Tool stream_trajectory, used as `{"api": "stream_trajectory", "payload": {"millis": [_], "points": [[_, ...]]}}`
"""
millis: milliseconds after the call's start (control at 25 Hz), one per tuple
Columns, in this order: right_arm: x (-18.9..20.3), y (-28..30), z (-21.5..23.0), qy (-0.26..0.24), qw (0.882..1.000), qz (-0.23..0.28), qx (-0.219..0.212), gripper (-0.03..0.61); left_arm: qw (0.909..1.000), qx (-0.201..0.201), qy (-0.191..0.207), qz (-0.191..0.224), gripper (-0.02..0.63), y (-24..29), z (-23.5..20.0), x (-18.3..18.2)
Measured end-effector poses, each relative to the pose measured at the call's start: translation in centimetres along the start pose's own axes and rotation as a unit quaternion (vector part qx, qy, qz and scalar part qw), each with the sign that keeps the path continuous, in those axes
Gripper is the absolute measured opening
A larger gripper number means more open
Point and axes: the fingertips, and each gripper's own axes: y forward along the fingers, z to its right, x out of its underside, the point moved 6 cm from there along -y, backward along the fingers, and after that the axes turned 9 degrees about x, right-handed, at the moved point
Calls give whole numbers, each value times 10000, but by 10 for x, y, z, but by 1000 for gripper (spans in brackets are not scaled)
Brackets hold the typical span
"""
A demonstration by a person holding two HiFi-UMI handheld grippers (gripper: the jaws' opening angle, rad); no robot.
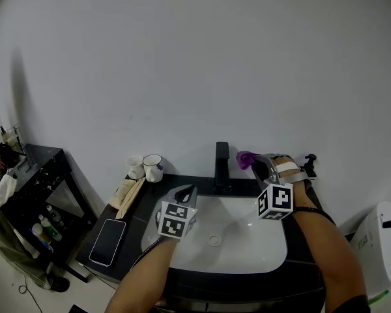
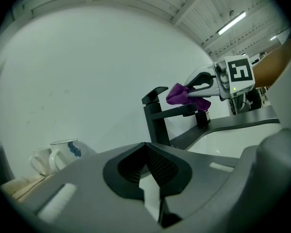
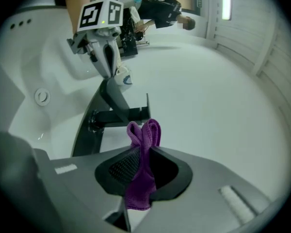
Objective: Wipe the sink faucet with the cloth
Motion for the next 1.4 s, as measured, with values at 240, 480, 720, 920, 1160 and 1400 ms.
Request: {"api": "stream_trajectory", "payload": {"millis": [240, 480, 720, 920, 1160, 1400], "points": [[-7, 23, 12, 60, 9996, 168, 206, 64, 9995, -19, -303, 129, 17, 0, -7, -1], [-11, 50, -1, -170, 9998, 99, 41, 64, 9988, 75, -387, 294, 17, 1, -7, -4], [-21, 55, -26, -358, 9991, 163, -143, 64, 9985, 153, -398, 346, 17, 2, -5, -5], [-25, 55, -48, -551, 9977, 276, -264, 64, 9985, 167, -388, 339, 17, 2, -5, -5], [-24, 53, -66, -572, 9971, 323, -378, 66, 9985, 194, -392, 343, 17, 3, -4, -5], [-24, 44, -84, -781, 9946, 429, -533, 66, 9986, 185, -375, 337, 17, 3, -5, -5]]}}
